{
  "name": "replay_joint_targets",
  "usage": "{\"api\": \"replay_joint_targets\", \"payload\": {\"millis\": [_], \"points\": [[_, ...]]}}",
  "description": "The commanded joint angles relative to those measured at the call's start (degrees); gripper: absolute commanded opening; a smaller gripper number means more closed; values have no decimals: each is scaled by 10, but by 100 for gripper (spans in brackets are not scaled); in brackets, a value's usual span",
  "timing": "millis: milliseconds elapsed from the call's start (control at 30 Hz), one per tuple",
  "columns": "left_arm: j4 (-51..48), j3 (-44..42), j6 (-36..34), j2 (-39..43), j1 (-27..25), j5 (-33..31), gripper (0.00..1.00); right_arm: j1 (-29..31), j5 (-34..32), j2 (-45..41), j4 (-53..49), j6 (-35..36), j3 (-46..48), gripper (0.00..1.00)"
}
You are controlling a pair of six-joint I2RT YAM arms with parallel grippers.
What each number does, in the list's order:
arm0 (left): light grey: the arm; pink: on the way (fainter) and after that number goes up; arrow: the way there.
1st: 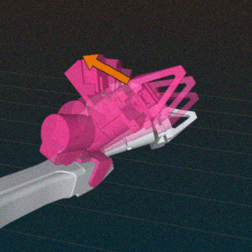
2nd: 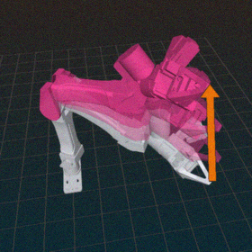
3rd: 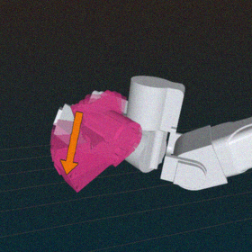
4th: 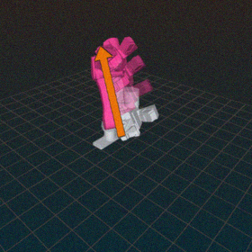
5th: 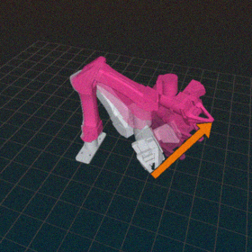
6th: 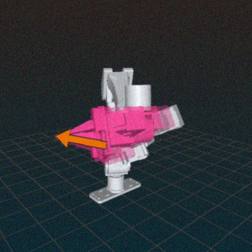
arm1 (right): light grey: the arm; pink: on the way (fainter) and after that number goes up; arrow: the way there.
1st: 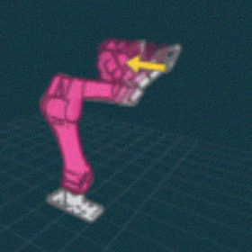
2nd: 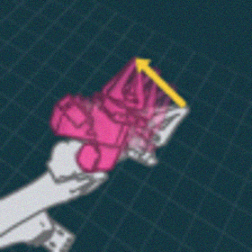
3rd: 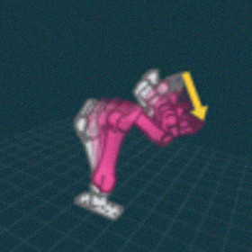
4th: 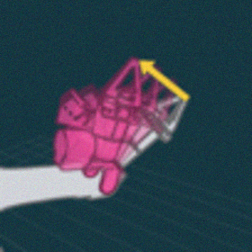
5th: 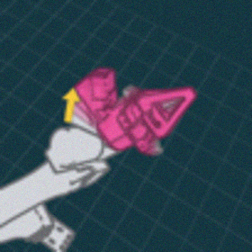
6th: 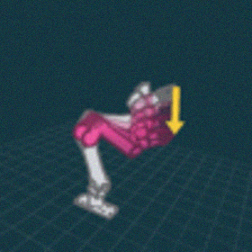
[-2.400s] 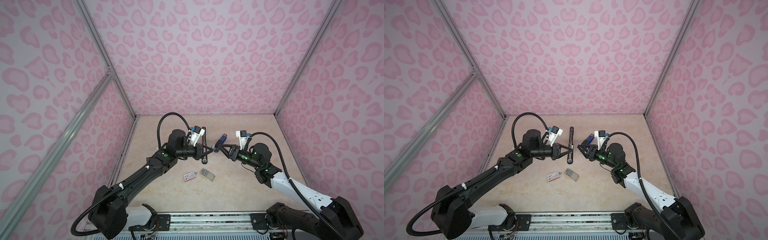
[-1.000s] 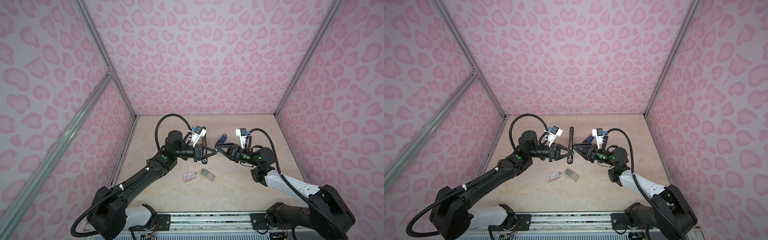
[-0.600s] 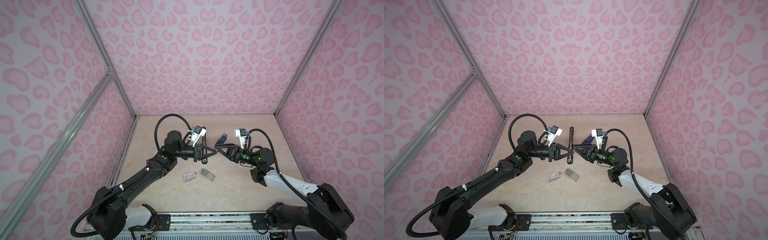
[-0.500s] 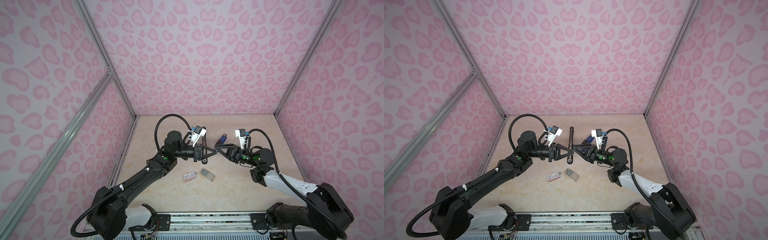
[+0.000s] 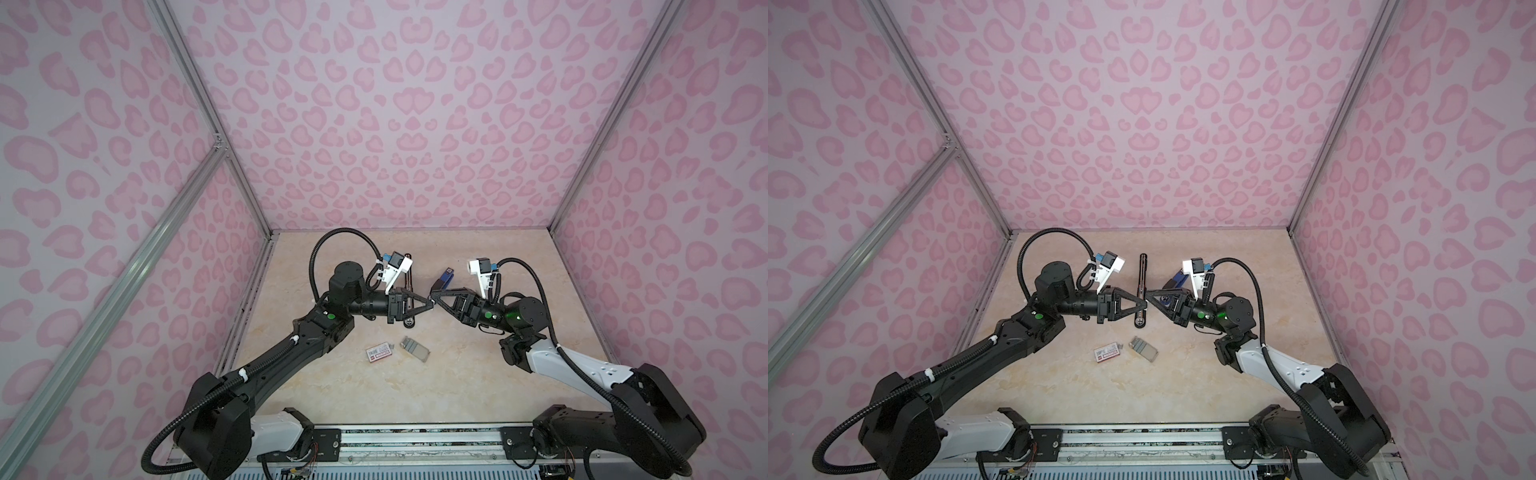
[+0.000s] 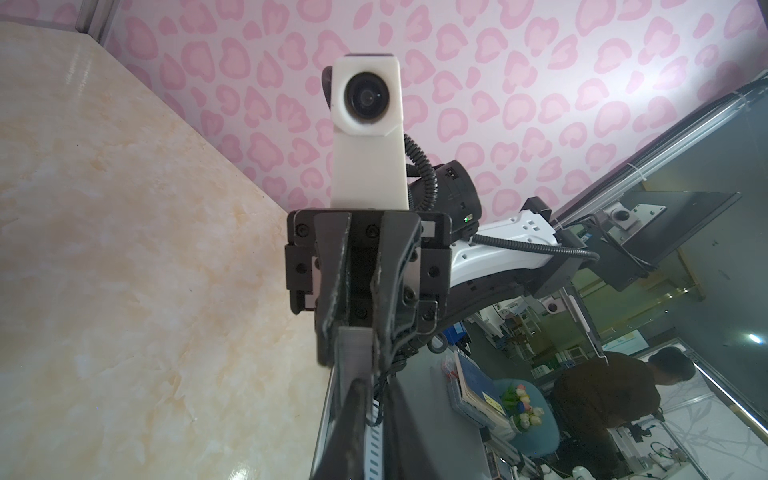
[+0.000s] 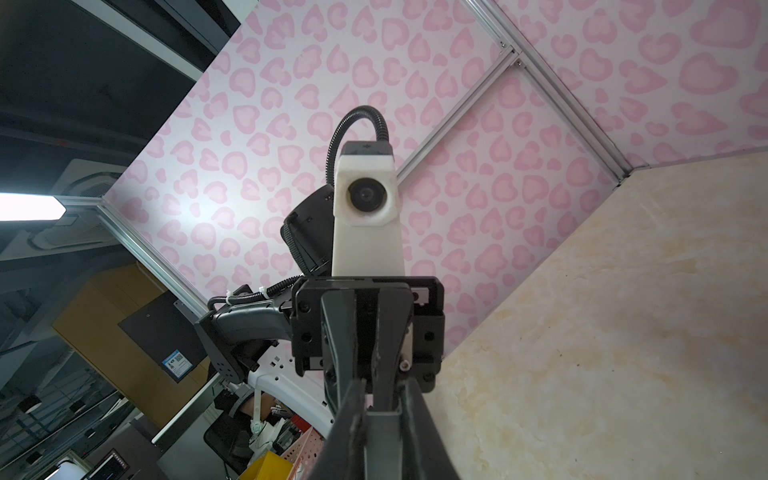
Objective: Load the staples into the stapler
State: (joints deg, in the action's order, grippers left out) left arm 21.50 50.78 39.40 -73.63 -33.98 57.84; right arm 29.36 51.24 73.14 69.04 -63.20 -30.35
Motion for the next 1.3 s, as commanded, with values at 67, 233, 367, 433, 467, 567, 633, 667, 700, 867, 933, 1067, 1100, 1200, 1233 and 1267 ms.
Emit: {"api": "replay_joint_targets", "payload": {"millis": [67, 233, 367, 433, 467, 567, 633, 667, 700, 867, 933, 1067, 1100, 1200, 1233, 1267], "points": [[17, -2, -3, 7, 1, -5, 27, -2, 0, -12, -14, 26, 3, 17], [-1, -13, -13, 27, 15, -30, 35, -16, 0, -25, -38, 37, 8, 17], [-58, -34, -34, 45, 40, -116, 47, -32, 2, -38, -80, 58, 14, 17], [-150, -29, -65, 44, 43, -216, 56, -37, 2, -46, -102, 70, 16, 17], [-186, -26, -83, 38, 44, -262, 58, -39, 2, -49, -115, 77, 18, 17], [-255, -19, -98, 1, 43, -383, 60, -42, 0, -57, -148, 96, 19, 17], [-295, -2, -99, -40, 43, -432, 60, -43, -2, -62, -174, 112, 18, 17], [-311, 9, -95, -65, 44, -448, 59, -43, -4, -65, -190, 121, 17, 17], [-320, 18, -97, -88, 43, -455, 58, -44, -6, -67, -205, 130, 16, 17], [-336, 42, -89, -180, 42, -520, 56, -45, -16, -65, -239, 151, 13, 18], [-337, 58, -88, -217, 41, -521, 54, -45, -18, -61, -239, 152, 14, 18], [-348, 96, -89, -282, 33, -512, 52, -46, -17, -51, -232, 150, 13, 18], [-354, 104, -89, -295, 28, -514, 52, -45, -18, -50, -232, 151, 13, 18], [-367, 128, -92, -329, 14, -506, 52, -45, -21, -46, -239, 158, 13, 18], [-367, 133, -92, -338, 9, -500, 51, -45, -23, -43, -243, 162, 13, 18], [-369, 138, -91, -345, 3, -496, 51, -45, -26, -40, -245, 164, 13, 18]]}}
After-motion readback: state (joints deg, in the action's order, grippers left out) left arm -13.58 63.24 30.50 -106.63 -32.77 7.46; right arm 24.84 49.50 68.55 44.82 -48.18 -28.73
